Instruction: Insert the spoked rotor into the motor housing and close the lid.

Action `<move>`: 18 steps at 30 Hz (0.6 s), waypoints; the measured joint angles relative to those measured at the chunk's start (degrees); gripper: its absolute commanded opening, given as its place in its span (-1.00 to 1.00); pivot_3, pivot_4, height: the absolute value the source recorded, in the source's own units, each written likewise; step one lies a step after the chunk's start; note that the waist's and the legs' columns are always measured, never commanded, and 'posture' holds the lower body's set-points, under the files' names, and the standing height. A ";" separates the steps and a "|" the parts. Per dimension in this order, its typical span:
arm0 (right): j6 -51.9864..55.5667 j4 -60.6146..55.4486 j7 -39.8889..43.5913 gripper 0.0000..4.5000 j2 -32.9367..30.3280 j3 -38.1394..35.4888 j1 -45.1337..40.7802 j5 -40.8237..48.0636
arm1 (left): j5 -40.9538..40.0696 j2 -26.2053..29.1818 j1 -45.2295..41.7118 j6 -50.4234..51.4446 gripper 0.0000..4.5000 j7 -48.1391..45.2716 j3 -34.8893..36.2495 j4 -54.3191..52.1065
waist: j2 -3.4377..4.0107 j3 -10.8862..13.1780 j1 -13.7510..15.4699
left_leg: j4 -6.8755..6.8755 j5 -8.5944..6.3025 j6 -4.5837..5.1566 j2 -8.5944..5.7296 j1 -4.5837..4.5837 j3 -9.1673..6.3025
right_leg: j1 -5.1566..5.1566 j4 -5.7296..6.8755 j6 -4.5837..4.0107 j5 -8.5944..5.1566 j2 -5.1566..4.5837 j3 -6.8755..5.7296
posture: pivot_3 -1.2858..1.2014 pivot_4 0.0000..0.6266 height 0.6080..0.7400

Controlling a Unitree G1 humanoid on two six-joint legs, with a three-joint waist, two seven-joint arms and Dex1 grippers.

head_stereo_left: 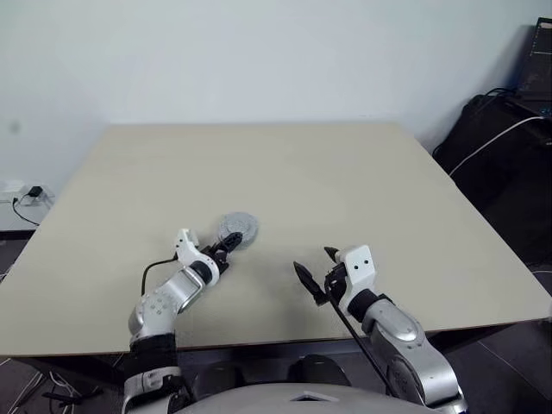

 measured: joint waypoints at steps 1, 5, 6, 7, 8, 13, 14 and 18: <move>0.11 0.30 0.05 1.00 0.01 -0.05 0.02 0.01 | -0.15 0.11 0.72 0.33 0.99 0.06 -0.02 -0.94 | 0.03 0.00 0.01 | -0.01 0.00 -0.01 0.00 0.00 0.00 | -0.01 0.01 -0.01 0.00 0.00 0.00 | 0.03 -1.00 1.00; -0.58 1.49 -0.11 1.00 1.59 -1.31 -0.01 0.40 | 9.64 5.98 7.97 -5.95 0.99 -2.70 -10.75 -9.83 | 0.09 0.04 -0.07 | -0.21 0.02 -0.10 -0.01 0.02 0.07 | -0.13 -0.01 -0.09 -0.05 0.01 0.05 | 0.03 -1.00 1.00; -0.95 1.86 -0.23 1.00 1.95 -1.71 0.00 0.47 | 12.16 6.91 9.46 -8.52 0.99 -3.44 -12.71 -11.08 | 0.11 0.05 -0.04 | -0.25 0.04 -0.17 -0.01 0.01 0.08 | -0.15 -0.02 -0.11 -0.06 0.01 0.05 | 0.03 -1.00 1.00; -1.29 2.40 -0.40 1.00 2.26 -2.15 -0.01 0.46 | 15.78 7.80 10.93 -11.96 0.99 -3.92 -14.89 -11.74 | 0.13 0.08 0.10 | -0.30 0.05 -0.21 -0.01 0.00 0.08 | -0.18 -0.02 -0.14 -0.08 0.00 0.05 | 0.03 -1.00 1.00; -2.20 3.12 -1.08 1.00 2.84 -2.43 0.02 0.20 | 21.44 8.96 12.76 -17.41 0.99 -3.85 -17.41 -11.88 | 0.17 0.14 0.26 | -0.39 0.08 -0.27 -0.01 -0.04 0.08 | -0.25 -0.03 -0.16 -0.09 0.00 0.07 | 0.03 -1.00 1.00; -8.15 7.52 -5.79 1.00 5.77 -3.93 0.22 -3.73 | 36.90 9.30 17.12 -37.59 0.99 -2.39 -21.31 -10.70 | 0.33 0.34 1.48 | -0.92 0.22 -0.50 -0.12 -0.12 0.17 | -0.47 -0.18 -0.19 -0.11 -0.17 0.08 | 0.03 -1.00 1.00; -10.13 8.79 -7.21 1.00 6.90 -4.60 0.27 -4.57 | 38.74 8.40 17.97 -41.89 0.99 -2.42 -21.59 -10.13 | 0.36 0.35 1.67 | -1.01 0.24 -0.52 -0.12 -0.13 0.18 | -0.51 -0.21 -0.21 -0.12 -0.17 0.08 | 0.03 -1.00 1.00; -21.58 14.11 -13.50 1.00 11.07 -7.06 1.25 -8.43 | 45.20 7.07 20.43 -56.74 0.99 -2.22 -23.06 -5.61 | 0.41 0.35 1.87 | -1.24 0.35 -0.72 -0.12 -0.33 0.23 | -0.84 -0.20 -0.34 -0.33 -0.16 0.03 | 0.03 -1.00 1.00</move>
